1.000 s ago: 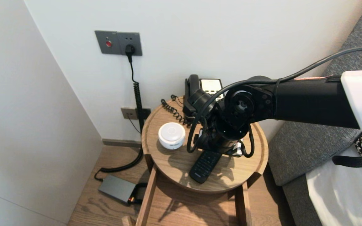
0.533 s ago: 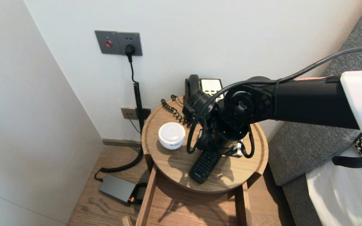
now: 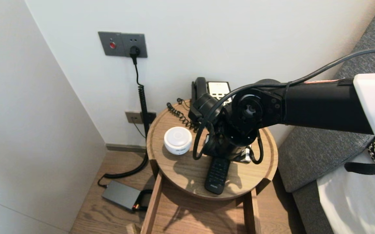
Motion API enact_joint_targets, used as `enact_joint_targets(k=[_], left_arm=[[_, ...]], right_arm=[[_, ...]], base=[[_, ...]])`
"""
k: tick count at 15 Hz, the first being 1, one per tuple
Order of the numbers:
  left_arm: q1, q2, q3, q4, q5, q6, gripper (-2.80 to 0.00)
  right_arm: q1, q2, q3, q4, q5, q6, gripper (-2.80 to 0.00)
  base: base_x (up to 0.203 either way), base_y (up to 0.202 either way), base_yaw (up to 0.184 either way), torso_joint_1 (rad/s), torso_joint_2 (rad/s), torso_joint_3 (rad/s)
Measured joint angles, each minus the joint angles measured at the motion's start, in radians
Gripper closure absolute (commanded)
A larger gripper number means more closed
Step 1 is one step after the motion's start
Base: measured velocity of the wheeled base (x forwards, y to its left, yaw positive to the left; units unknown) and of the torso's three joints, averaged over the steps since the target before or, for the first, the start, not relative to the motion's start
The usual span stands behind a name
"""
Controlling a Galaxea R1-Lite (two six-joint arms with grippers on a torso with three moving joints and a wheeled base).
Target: Put the remote controls on the table in the drawer one by one
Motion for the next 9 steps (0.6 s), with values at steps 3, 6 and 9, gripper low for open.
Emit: enact_joint_targets(k=[3, 6, 9], left_arm=[[0.0, 0.0, 0.0, 0.0, 0.0, 0.001, 0.0], [0.0, 0.0, 0.0, 0.0, 0.0, 0.001, 0.0], [0.0, 0.0, 0.0, 0.0, 0.0, 0.0, 0.0]], right_arm=[[0.0, -0.008, 0.005, 0.002, -0.002, -0.001, 0.0], [0.0, -0.03, 0.006, 0.018, -0.003, -0.01, 0.0], [0.0, -0.054, 0.009, 0.036, -0.003, -0.032, 0.0]], base=[[0.0, 0.0, 0.0, 0.0, 0.0, 0.0], [0.0, 0.0, 0.0, 0.0, 0.0, 0.0], [0.0, 0.0, 0.0, 0.0, 0.0, 0.0]])
